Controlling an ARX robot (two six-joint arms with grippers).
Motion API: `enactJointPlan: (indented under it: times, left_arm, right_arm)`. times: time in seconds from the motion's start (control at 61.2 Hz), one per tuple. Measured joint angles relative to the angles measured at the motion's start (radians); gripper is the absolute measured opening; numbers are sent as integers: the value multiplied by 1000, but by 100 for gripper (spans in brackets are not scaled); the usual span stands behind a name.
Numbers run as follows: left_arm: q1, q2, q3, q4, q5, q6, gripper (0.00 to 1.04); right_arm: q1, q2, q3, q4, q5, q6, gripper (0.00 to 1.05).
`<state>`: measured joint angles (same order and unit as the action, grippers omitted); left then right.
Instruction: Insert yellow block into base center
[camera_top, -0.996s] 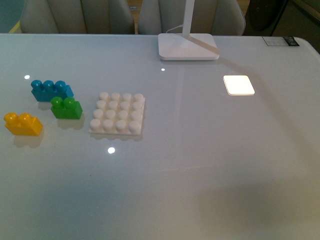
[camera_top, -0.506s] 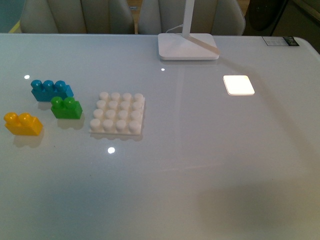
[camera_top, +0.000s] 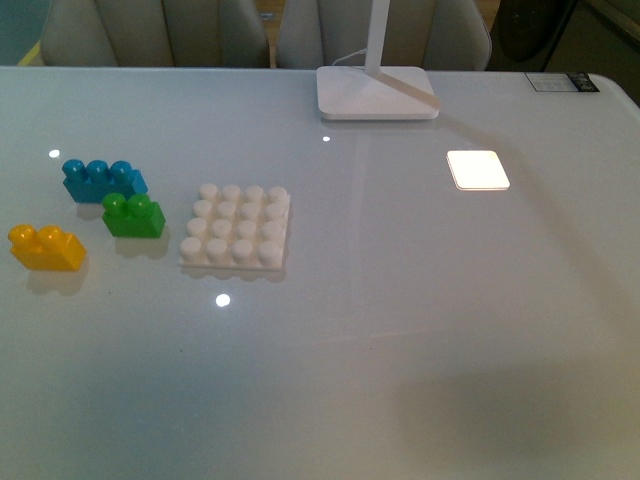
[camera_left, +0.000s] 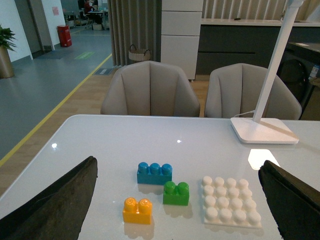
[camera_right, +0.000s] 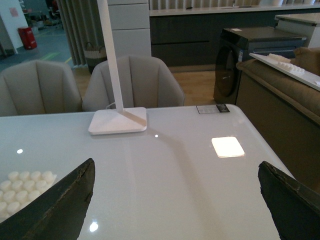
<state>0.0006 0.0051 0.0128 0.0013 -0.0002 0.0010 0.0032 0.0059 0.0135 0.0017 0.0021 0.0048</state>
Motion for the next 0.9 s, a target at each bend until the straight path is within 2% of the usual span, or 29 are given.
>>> enactJointPlan:
  times: [0.065, 0.082, 0.114, 0.147, 0.229, 0.425, 0.686, 0.8, 0.898]
  left_arm:
    - [0, 0, 0, 0, 1, 0, 97]
    - [8, 16, 8, -27, 29, -14, 97]
    - [43, 140, 102, -243, 179, -72, 97]
    - [48, 250, 157, -350, 235, -104, 97]
    - [35, 389, 187, -374, 240, -137, 97]
    - [-38, 646, 224, -151, 186, -184, 97]
    - [-121, 1084, 270, 257, 126, -195, 97]
    - [-145, 1334, 309, 465, 102, -128, 97]
    - [-141, 1508, 351, 573, 77, -51, 97]
  right_arm:
    - [0, 0, 0, 0, 0, 0, 96]
    - [0, 0, 0, 0, 0, 0, 96]
    - [0, 0, 0, 0, 0, 0, 96]
    - [0, 0, 0, 0, -3, 0, 96]
    - [0, 0, 0, 0, -2, 0, 96]
    - [0, 0, 0, 0, -1, 0, 96]
    - [0, 0, 0, 0, -2, 0, 96]
    - [0, 0, 0, 0, -2, 0, 96]
    - [0, 0, 0, 0, -2, 0, 96]
